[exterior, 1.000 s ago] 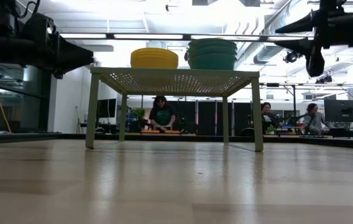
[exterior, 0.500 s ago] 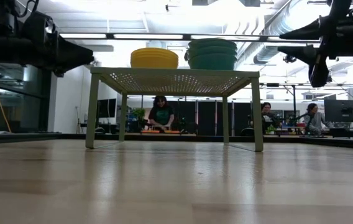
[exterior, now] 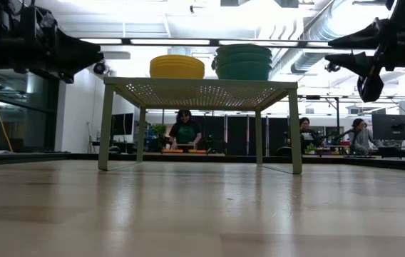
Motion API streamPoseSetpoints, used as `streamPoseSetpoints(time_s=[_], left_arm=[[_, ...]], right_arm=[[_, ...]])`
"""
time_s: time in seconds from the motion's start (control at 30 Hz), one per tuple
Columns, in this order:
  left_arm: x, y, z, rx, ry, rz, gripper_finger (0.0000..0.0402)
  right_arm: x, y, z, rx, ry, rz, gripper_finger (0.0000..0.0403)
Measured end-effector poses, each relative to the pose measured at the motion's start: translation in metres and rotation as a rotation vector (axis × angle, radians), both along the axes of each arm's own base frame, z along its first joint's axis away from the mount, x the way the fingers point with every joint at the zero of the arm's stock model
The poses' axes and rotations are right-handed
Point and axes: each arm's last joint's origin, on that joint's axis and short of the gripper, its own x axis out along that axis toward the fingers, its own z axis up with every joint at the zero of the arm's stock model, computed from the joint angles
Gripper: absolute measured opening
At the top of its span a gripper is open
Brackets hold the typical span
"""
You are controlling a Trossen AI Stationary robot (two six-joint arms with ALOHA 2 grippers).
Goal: Pick & Place Mini bowls
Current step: Return to Home Position
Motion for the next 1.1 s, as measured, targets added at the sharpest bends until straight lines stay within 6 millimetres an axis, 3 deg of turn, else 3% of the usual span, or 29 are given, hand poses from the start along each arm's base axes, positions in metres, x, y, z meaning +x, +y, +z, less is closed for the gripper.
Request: streamPoseSetpoints(time_s=[0.23,0.5,1.1], left_arm=[[-0.0003,-0.0033,0.0009,0.060,-0.001,-0.016,0.0146],[0.0003,-0.0029,-0.0025,0.115,0.047,0.001,0.0147],[0.0004,-0.0029,-0.0032,0.113,0.053,-0.002,0.0147]], right_arm=[[-0.0040,0.0005,-0.0008,-0.097,0.024,0.021,0.0113],[-0.0030,0.0014,-0.0033,-0.325,0.116,0.015,0.0113],[-0.0029,0.0014,-0.0033,-0.337,0.120,0.014,0.0113]])
